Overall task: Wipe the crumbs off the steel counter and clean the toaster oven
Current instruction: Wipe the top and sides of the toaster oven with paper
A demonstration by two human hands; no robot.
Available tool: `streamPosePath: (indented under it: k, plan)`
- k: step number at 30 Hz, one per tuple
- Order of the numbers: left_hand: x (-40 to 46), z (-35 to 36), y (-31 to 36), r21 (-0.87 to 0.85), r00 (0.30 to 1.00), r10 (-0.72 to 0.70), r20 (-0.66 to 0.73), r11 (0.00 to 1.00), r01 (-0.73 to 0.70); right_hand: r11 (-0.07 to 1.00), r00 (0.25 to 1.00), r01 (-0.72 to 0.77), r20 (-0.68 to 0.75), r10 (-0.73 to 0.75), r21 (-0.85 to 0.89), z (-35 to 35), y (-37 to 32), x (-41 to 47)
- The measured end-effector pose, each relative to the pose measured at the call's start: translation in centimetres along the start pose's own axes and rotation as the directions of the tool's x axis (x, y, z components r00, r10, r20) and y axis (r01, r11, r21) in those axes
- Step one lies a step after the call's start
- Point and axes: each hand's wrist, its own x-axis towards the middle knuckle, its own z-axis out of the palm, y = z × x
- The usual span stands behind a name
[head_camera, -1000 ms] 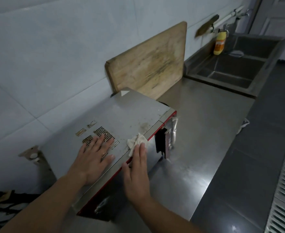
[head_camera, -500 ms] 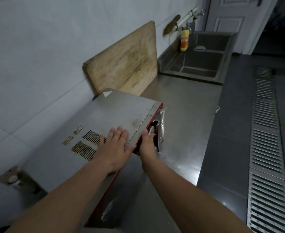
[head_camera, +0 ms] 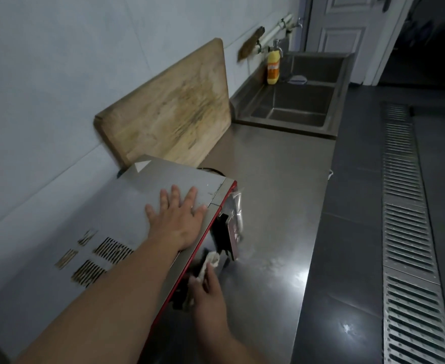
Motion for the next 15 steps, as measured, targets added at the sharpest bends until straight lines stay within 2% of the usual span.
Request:
streamPosePath:
  k: [2,6,9,10,12,13,15]
  plan:
    - [1.2,-0.1,0.7,0.000,1.000,-0.015,-0.017,1.000,0.015,0.999,0.995,-0.023,-0.091,0.026,0.036,-1.1,-0.8,1.6]
    - [3.1,-0.4,0.8,0.021,0.999,0.030,-0.016,0.999,-0.029,0.980,0.959,-0.178,-0.208,0.194,0.095,-5.1,-2.3,6.5]
    - [3.9,-0.4,0.7,0.029,0.998,0.059,-0.019,0.998,-0.058,0.963,0.928,-0.077,-0.333,0.164,0.259,-6.7,-7.6,6.4]
    - [4.0,-0.3,0.7,0.029,0.998,0.064,-0.019,0.998,-0.064,0.965,0.927,-0.052,-0.346,0.143,0.258,-7.3,-9.0,6.9]
    - [4.1,-0.3,0.6,0.025,0.997,0.068,-0.023,0.997,-0.068,0.982,0.947,0.021,-0.318,0.040,0.188,-7.4,-11.7,7.8]
    - [4.1,-0.2,0.6,0.021,0.997,0.067,-0.026,0.998,-0.067,0.983,0.971,0.060,-0.239,-0.017,0.174,-6.7,-12.7,7.9]
    - [4.1,-0.1,0.5,0.017,0.997,0.068,-0.030,0.998,-0.067,0.987,0.994,0.056,-0.105,-0.040,0.153,-4.8,-14.1,8.3]
